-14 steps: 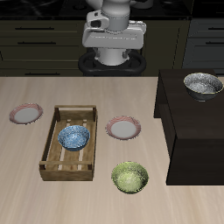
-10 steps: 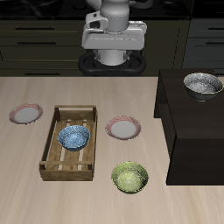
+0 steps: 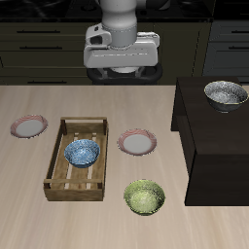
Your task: Place the green bowl onto the plate that is in the center of the table
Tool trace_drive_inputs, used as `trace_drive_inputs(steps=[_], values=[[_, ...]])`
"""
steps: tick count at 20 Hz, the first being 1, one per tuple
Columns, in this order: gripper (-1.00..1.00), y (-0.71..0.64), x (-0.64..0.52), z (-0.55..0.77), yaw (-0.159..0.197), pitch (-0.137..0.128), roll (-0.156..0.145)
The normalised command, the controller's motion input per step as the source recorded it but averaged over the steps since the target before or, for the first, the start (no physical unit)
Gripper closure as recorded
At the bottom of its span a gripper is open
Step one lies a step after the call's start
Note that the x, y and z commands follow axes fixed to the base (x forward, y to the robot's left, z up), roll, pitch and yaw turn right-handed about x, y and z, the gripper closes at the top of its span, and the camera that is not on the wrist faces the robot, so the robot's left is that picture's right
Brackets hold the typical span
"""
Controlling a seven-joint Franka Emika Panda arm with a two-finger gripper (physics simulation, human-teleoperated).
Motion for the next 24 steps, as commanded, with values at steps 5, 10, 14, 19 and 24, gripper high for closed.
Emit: trace_drive_inputs(steps=[5,10,14,19,24], values=[[-1.0,-0.05,0.53,0.05,0.019,-0.001,0.009],[-1.0,-0.03,0.36,0.07,0.01,-0.003,0.011],[-1.0,0.03,0.47,0.07,0.028,-0.007,-0.014],[-1.0,-0.06,0.41,0.02,-0.026,0.019,-0.015],[-1.0,0.0,0.43,-0.07,0.047,0.014,-0.007]])
